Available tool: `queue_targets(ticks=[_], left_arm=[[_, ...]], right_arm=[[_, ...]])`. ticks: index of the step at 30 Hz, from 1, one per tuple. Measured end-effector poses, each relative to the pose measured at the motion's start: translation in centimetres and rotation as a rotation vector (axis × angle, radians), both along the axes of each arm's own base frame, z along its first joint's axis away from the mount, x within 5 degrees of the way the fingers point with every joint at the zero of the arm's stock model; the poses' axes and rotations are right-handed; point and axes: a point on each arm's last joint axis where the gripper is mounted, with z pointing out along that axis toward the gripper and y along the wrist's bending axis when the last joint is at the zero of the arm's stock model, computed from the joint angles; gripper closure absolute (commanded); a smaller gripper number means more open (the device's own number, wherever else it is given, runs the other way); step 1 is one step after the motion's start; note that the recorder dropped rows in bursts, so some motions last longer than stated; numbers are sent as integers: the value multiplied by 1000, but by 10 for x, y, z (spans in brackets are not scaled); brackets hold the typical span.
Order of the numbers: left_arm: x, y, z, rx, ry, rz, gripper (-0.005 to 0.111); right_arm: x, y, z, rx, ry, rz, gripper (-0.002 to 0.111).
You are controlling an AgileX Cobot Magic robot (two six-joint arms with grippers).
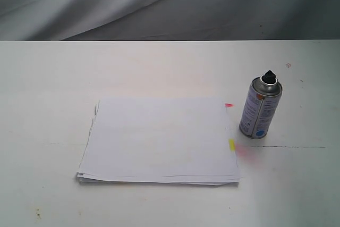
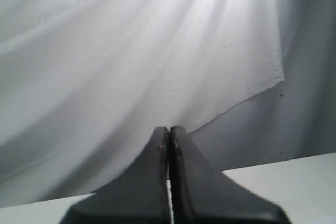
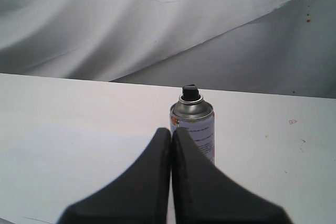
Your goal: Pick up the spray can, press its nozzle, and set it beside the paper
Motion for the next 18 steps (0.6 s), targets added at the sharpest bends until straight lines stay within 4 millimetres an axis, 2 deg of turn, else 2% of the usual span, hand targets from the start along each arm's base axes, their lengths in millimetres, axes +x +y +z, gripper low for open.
queue_targets(ticks=[6, 9, 18], left_arm=[[-2, -3, -1, 10, -14, -30, 107], [1, -3, -18, 103, 43, -18, 107], [9, 4, -58, 65, 225, 57, 107]], right_arm=[[0, 0, 0, 0, 0, 0, 108], [0, 0, 0, 0, 0, 0, 108], [0, 0, 0, 0, 0, 0, 108]])
